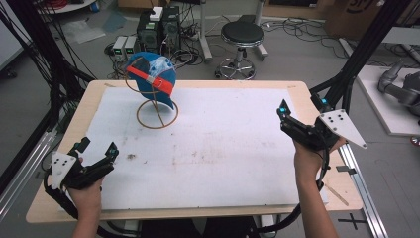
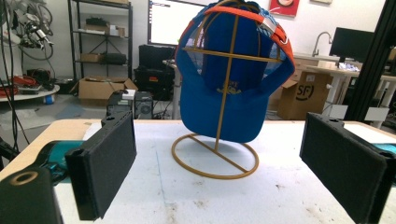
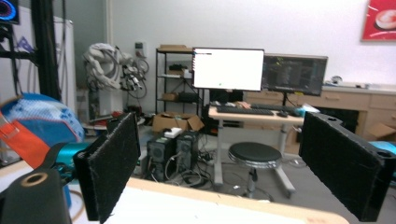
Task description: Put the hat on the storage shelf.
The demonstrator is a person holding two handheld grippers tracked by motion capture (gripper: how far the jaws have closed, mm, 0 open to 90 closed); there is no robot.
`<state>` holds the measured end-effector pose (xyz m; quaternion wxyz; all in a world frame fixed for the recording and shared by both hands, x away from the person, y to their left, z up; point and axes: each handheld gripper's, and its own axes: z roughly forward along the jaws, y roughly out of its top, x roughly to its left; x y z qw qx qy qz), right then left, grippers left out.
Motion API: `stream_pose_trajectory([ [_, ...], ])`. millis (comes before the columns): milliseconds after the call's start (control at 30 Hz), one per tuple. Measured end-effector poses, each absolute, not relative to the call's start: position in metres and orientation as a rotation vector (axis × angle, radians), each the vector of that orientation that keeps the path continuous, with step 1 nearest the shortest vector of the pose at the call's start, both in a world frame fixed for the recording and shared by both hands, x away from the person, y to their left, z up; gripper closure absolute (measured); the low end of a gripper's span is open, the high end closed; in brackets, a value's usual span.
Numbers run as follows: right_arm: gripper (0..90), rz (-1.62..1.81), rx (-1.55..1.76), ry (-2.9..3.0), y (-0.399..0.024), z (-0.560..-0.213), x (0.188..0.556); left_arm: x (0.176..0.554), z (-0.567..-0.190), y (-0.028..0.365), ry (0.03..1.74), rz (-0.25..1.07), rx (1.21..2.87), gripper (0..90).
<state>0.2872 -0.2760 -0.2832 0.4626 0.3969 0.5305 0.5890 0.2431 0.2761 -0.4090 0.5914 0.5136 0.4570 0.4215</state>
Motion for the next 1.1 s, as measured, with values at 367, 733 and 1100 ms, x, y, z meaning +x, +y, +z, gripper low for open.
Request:
stream_pose_trajectory([
  [367, 12.3, 1.411, 1.025, 1.322, -0.318, -0.322, 0.274, 0.246, -0.408, 0.275, 1.059, 0.997, 1.21, 11.1],
  [733, 12.2, 1.395, 1.111, 1.331, -0.339, -0.36, 0.264, 0.248, -0.408, 0.272, 1.051, 1.009, 1.228, 11.1],
  [1100, 11.8, 1.359, 1.124, 1.367, -0.341, -0.375, 0.262, 0.248, -0.409, 0.275, 1.064, 1.012, 1.242, 11.1],
])
